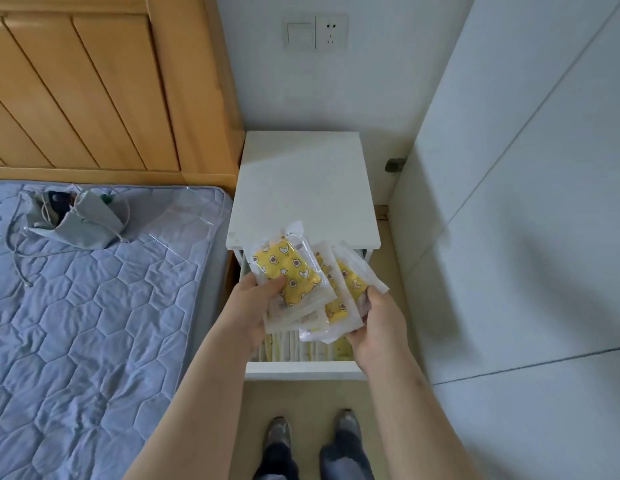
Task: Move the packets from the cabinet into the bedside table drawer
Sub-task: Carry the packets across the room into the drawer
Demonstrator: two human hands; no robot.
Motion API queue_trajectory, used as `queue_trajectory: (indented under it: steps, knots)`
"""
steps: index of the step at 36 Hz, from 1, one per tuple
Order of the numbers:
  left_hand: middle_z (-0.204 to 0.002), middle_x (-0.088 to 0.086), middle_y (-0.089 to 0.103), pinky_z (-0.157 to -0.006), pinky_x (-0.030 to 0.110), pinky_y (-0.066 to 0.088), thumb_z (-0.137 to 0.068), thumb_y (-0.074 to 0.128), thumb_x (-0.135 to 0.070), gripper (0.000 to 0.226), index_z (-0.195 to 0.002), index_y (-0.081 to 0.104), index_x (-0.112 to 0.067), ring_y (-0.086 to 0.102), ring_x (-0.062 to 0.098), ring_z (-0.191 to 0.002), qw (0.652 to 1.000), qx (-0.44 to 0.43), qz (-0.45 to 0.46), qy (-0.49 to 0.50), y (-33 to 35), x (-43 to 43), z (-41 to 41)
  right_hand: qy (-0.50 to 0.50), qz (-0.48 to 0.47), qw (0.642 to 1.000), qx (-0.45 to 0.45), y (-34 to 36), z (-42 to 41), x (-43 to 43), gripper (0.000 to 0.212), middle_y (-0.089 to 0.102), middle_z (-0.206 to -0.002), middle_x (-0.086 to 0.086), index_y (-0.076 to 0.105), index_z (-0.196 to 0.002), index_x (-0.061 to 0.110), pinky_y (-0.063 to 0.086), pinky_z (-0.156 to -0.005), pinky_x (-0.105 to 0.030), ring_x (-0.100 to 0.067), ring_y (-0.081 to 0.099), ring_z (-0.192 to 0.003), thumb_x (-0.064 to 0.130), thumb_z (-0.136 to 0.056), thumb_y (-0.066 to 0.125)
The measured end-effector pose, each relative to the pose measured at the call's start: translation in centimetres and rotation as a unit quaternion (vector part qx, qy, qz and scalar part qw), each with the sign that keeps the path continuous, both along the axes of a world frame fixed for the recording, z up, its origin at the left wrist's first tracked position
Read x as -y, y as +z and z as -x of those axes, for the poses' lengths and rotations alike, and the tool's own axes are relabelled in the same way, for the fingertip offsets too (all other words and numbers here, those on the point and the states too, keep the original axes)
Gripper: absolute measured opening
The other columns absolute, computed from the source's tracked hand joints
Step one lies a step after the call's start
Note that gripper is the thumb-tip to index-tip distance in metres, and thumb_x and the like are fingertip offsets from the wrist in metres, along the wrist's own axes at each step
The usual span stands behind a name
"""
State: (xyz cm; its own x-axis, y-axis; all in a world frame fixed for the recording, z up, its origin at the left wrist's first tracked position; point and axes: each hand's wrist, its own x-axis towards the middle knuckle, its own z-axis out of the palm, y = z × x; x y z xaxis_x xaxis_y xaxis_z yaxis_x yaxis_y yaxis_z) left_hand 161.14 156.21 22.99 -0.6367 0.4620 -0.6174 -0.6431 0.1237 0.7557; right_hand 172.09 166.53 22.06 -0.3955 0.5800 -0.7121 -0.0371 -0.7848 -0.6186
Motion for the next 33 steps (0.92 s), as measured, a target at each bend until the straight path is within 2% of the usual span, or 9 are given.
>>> queue_trajectory:
  steps: [5,11,12,13,14,15,21,27,33]
  knots:
    - [-0.094,0.002,0.071,-0.069,0.036,0.054,-0.092,0.057,-0.013,0.007,-0.096,0.061,-0.016,0.068,0.02,-0.085,0.998,-0.006,0.059,0.017,-3.8,-2.0,3.0,0.07,-0.026,0.993,0.09,-5.3,3.2,-3.5,0.02,0.052,-0.074,-0.005,0.054,-0.083,0.014,0.045,-0.062,-0.03,-0.02,0.052,-0.067,0.014,-0.095,0.037]
    - [-0.105,0.004,0.071,-0.087,0.048,0.053,-0.091,0.059,-0.016,0.021,-0.112,0.061,-0.016,0.067,0.026,-0.098,0.995,0.02,0.098,0.02,-11.2,-4.6,4.9,0.18,-0.035,0.969,0.166,-12.8,6.7,-6.1,0.012,0.043,-0.083,-0.009,0.043,-0.077,0.018,0.04,-0.077,-0.039,-0.029,0.04,-0.077,0.029,-0.073,0.041]
    - [-0.107,0.004,0.071,-0.089,0.05,0.052,-0.091,0.059,-0.016,0.022,-0.113,0.061,-0.017,0.067,0.026,-0.099,0.994,0.026,0.104,0.02,-12.7,-5.1,5.0,0.195,-0.032,0.965,0.174,-14.5,7.1,-6.3,0.024,0.045,-0.083,-0.009,0.048,-0.084,0.009,0.044,-0.083,-0.042,-0.029,0.042,-0.076,0.03,-0.074,0.042]
    - [-0.107,0.003,0.071,-0.089,0.05,0.052,-0.091,0.059,-0.017,0.022,-0.113,0.061,-0.017,0.067,0.026,-0.099,0.993,0.035,0.11,0.019,-14.1,-5.6,5.1,0.211,-0.021,0.96,0.183,-15.8,7.4,-6.5,0.034,0.048,-0.101,-0.03,0.05,-0.096,0.005,0.045,-0.094,-0.05,-0.05,0.051,-0.094,0.032,-0.078,0.044]
    - [-0.106,0.003,0.071,-0.088,0.05,0.052,-0.091,0.058,-0.017,0.021,-0.112,0.06,-0.018,0.067,0.026,-0.098,0.992,0.043,0.114,0.021,-15.4,-5.9,5.2,0.221,-0.01,0.959,0.179,-17.2,7.6,-6.6,0.043,0.035,-0.128,-0.021,0.051,-0.116,0.014,0.04,-0.101,-0.055,-0.038,0.038,-0.124,0.036,-0.079,0.046]
    - [-0.105,0.003,0.071,-0.088,0.051,0.053,-0.091,0.058,-0.017,0.021,-0.112,0.061,-0.018,0.067,0.026,-0.097,0.991,0.049,0.119,0.022,-16.8,-6.3,5.3,0.234,0.004,0.957,0.168,-18.5,7.8,-6.8,0.047,0.055,-0.12,-0.018,0.055,-0.119,0.021,0.038,-0.102,-0.058,-0.037,0.053,-0.116,0.042,-0.077,0.049]
    - [-0.104,0.005,0.072,-0.088,0.051,0.052,-0.092,0.058,-0.014,0.019,-0.111,0.063,-0.015,0.067,0.028,-0.098,0.987,0.068,0.145,0.029,-24.6,-8.2,6.0,0.25,0.055,0.96,0.111,-26.0,8.3,-8.3,0.064,0.065,-0.119,0.0,0.061,-0.115,0.031,0.041,-0.101,-0.053,-0.026,0.057,-0.116,0.056,-0.056,0.068]
    - [-0.1,0.005,0.073,-0.08,0.046,0.056,-0.091,0.059,-0.012,0.01,-0.099,0.065,-0.014,0.07,0.025,-0.09,0.983,0.075,0.166,0.018,-29.5,-10.2,7.4,0.258,0.048,0.961,0.084,-29.6,9.2,-10.9,0.024,0.071,-0.103,-0.015,0.064,-0.11,0.007,0.054,-0.084,-0.05,-0.03,0.069,-0.092,0.007,-0.092,0.047]
    - [-0.104,0.004,0.071,-0.078,0.044,0.056,-0.091,0.059,-0.012,0.021,-0.111,0.062,-0.013,0.069,0.025,-0.093,0.985,0.069,0.153,0.034,-31.8,-12.1,10.6,0.277,-0.012,0.952,0.126,-32.7,13.0,-12.9,0.021,0.07,-0.101,-0.018,0.069,-0.096,0.009,0.052,-0.086,-0.055,-0.035,0.068,-0.093,0.006,-0.091,0.049]
